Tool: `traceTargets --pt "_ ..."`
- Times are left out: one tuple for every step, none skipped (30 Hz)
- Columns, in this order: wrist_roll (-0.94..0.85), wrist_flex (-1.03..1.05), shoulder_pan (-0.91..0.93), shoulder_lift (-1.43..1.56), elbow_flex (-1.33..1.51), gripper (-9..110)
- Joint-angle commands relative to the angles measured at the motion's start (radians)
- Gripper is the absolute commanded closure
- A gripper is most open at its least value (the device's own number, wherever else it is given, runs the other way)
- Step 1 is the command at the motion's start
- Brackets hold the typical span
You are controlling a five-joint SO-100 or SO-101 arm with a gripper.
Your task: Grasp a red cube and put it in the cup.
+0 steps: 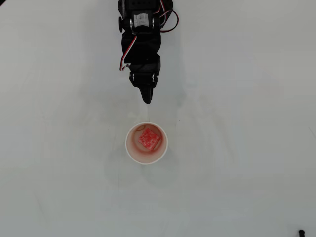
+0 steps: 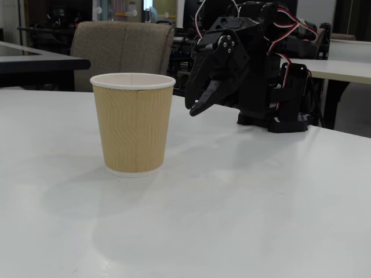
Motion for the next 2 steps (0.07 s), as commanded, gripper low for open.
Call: traceTargets --pt "0.005 -0.002 -0.002 0.014 0.069 101" --pt "0.005 -0.002 -0.003 0.014 0.069 101"
